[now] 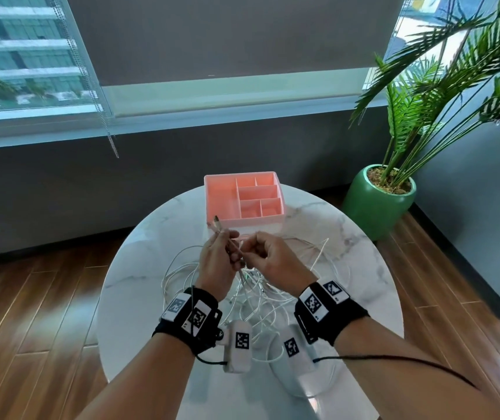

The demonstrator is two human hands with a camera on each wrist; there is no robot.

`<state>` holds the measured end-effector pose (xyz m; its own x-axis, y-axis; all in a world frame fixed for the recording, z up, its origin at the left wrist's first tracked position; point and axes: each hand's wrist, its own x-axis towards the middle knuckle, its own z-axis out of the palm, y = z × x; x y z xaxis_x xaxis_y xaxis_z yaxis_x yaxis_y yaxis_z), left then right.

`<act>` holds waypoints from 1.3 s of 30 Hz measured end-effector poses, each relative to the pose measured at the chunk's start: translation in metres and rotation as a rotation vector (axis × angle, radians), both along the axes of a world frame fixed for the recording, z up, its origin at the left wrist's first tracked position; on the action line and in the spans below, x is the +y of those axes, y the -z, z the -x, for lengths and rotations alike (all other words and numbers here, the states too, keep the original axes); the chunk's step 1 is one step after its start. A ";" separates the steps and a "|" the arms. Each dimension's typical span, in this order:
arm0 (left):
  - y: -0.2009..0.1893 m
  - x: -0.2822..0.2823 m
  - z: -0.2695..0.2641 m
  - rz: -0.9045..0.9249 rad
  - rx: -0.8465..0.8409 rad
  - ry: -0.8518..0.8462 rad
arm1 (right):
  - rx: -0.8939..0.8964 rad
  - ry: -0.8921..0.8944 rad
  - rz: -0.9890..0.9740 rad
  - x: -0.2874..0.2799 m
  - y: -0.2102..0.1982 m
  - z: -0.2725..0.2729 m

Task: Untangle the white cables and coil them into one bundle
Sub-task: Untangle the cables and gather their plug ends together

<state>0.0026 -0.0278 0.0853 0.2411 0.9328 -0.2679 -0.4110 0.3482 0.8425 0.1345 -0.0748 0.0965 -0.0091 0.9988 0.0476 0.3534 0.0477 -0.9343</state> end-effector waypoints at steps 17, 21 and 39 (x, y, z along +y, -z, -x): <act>-0.005 0.026 0.033 -0.022 -0.107 -0.260 | -0.524 0.043 0.360 -0.047 0.064 -0.096; -0.010 0.032 0.039 -0.032 -0.086 -0.256 | -0.659 0.342 0.502 -0.058 0.072 -0.144; -0.025 0.000 -0.016 -0.318 0.016 0.132 | 0.215 0.243 -0.171 0.011 -0.090 -0.060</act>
